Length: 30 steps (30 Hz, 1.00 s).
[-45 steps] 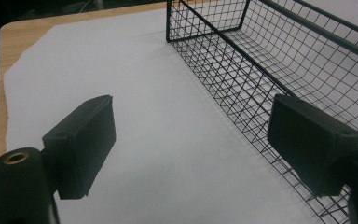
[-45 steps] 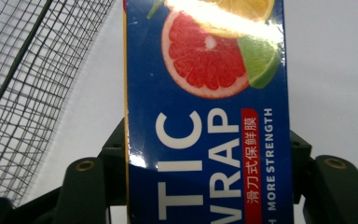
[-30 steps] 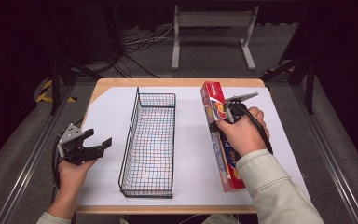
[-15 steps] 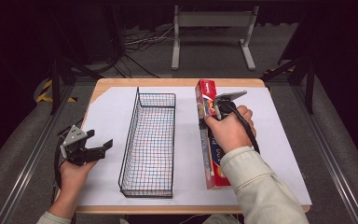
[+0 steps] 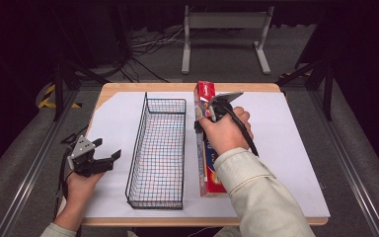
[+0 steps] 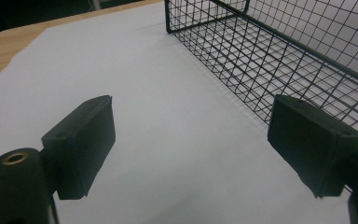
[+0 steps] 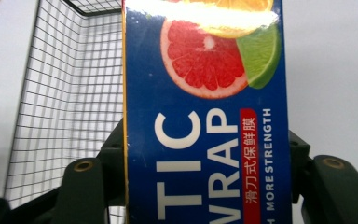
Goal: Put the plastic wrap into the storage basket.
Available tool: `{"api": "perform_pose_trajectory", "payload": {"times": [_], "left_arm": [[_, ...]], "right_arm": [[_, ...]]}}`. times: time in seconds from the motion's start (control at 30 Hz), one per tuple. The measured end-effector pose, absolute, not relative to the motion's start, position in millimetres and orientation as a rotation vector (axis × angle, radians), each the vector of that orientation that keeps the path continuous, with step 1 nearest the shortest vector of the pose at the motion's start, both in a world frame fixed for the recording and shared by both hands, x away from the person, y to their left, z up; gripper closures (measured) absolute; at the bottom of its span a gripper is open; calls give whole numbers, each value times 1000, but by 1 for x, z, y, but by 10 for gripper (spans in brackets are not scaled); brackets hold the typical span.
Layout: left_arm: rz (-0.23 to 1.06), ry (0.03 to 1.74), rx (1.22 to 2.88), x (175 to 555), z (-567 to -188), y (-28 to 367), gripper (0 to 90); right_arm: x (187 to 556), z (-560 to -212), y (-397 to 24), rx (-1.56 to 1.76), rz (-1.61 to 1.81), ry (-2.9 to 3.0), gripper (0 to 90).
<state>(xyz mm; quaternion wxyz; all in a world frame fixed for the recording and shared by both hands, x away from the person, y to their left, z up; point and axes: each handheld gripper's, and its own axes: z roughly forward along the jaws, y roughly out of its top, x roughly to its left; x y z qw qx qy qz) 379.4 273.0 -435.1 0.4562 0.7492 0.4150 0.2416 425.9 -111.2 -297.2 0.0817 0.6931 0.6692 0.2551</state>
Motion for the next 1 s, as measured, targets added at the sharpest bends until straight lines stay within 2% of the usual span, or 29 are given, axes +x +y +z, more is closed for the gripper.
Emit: {"api": "perform_pose_trajectory", "payload": {"times": [0.57, 1.0], "left_arm": [[603, 1055, 1896, 383, -445, 272, 151], [648, 1046, 1938, 381, -446, 266, 152]], "right_arm": [[431, -286, -63, 2071, 831, 2045, 404], [436, -289, -48, 2136, 914, 1961, 402]]}}
